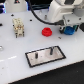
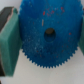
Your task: Insert the blue gear onto the right peg, followed by the red gear
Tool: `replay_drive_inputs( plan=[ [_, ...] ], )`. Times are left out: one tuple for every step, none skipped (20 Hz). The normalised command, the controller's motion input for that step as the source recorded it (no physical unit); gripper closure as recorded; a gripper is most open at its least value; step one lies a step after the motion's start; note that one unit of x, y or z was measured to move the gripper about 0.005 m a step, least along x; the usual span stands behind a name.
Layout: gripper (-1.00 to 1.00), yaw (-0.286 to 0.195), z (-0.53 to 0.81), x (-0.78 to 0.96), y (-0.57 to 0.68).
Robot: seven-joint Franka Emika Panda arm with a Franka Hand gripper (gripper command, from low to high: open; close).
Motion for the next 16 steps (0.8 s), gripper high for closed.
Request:
replay_drive_inputs(
  plan=[
    [1.0, 0.0, 0.42, 0.12, -0.08],
    [1.0, 0.0, 0.48, 0.16, -0.09],
    [1.0, 0.0, 0.55, 0.22, -0.11],
    [1.0, 0.0, 0.57, 0.25, -0.1],
    [1.0, 0.0, 0.55, 0.28, -0.13],
    [1.0, 0.0, 0.55, 0.32, -0.17],
    [1.0, 0.0, 0.55, 0.35, -0.19],
    [1.0, 0.0, 0.49, 0.37, -0.26],
    [1.0, 0.0, 0.49, 0.36, -0.27],
    [1.0, 0.0, 0.5, 0.37, -0.29],
    [1.0, 0.0, 0.52, 0.38, -0.29],
    [1.0, 0.0, 0.52, 0.42, -0.31],
    [1.0, 0.0, 0.53, 0.45, -0.33],
    [1.0, 0.0, 0.51, 0.47, -0.37],
    [1.0, 0.0, 0.5, 0.5, -0.41],
    [1.0, 0.0, 0.48, 0.51, -0.44]
  ],
)
